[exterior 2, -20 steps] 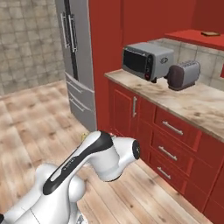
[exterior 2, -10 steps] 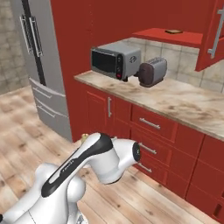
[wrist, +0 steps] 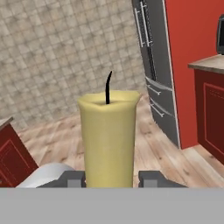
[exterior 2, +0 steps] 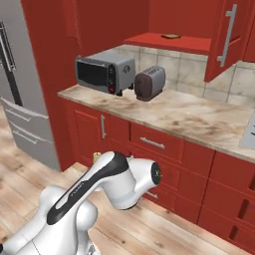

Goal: Pick the candle and candle from the dining table and place them in the open cabinet. Close the cabinet after placing the objects.

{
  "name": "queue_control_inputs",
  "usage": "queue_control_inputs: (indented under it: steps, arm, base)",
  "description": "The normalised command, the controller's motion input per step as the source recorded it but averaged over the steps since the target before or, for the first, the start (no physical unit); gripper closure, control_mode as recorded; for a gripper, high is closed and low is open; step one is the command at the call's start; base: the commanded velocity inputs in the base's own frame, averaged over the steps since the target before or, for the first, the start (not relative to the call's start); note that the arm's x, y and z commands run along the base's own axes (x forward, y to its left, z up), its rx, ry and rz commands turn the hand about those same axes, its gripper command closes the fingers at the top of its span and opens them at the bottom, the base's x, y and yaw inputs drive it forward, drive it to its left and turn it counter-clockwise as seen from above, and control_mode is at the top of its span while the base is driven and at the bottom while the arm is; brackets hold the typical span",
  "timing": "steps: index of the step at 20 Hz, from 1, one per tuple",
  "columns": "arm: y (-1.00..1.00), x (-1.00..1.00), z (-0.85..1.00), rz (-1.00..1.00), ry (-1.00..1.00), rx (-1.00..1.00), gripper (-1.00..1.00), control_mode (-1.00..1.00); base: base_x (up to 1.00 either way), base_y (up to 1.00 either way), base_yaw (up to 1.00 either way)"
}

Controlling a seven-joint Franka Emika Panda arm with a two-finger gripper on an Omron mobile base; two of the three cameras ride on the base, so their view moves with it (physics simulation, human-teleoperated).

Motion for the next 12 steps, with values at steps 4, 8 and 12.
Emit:
queue_control_inputs:
  steps: [4, 8, 12]
  arm:
    - [0.0, 0.0, 0.0, 0.0, 0.0, 0.0, 1.0, 1.0]
    - [0.0, 0.0, 0.0, 0.0, 0.0, 0.0, 1.0, 1.0]
    - [0.0, 0.0, 0.0, 0.0, 0.0, 0.0, 1.0, 1.0]
  base:
    - [0.57, 0.14, -0.27]
    - [0.56, 0.12, -0.25]
    - [0.57, 0.09, -0.23]
